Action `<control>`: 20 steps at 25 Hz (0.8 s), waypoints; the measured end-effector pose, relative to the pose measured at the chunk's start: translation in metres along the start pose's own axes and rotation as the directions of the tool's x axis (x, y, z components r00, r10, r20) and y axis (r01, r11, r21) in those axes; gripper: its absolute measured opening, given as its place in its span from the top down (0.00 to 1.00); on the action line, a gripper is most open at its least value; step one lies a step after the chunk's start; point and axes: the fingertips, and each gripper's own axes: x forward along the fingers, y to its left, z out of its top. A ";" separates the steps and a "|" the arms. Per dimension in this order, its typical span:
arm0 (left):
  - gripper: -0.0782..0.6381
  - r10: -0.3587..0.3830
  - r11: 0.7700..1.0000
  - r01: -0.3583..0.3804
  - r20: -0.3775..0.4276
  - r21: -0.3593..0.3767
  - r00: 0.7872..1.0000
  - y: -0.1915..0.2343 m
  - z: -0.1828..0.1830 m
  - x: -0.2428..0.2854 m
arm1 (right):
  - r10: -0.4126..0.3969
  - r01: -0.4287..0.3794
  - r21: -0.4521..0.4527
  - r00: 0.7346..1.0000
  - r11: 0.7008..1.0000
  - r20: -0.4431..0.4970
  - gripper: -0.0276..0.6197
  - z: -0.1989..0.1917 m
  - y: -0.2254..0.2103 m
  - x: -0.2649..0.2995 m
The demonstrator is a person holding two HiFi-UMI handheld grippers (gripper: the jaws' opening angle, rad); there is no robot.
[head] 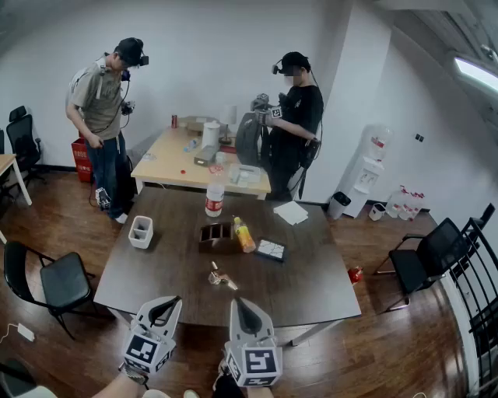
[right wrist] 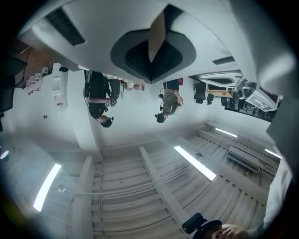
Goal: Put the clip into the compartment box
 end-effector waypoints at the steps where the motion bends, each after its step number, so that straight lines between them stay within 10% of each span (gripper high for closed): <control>1: 0.90 0.001 1.000 -0.001 -0.003 -0.002 1.000 0.003 -0.001 0.006 | 0.000 0.000 0.000 1.000 1.000 -0.011 0.96 -0.002 -0.003 0.005; 20: 0.90 0.110 0.993 -0.110 0.007 0.051 0.994 0.073 0.000 0.212 | 0.101 -0.102 0.021 0.995 0.995 0.025 0.96 -0.007 -0.137 0.187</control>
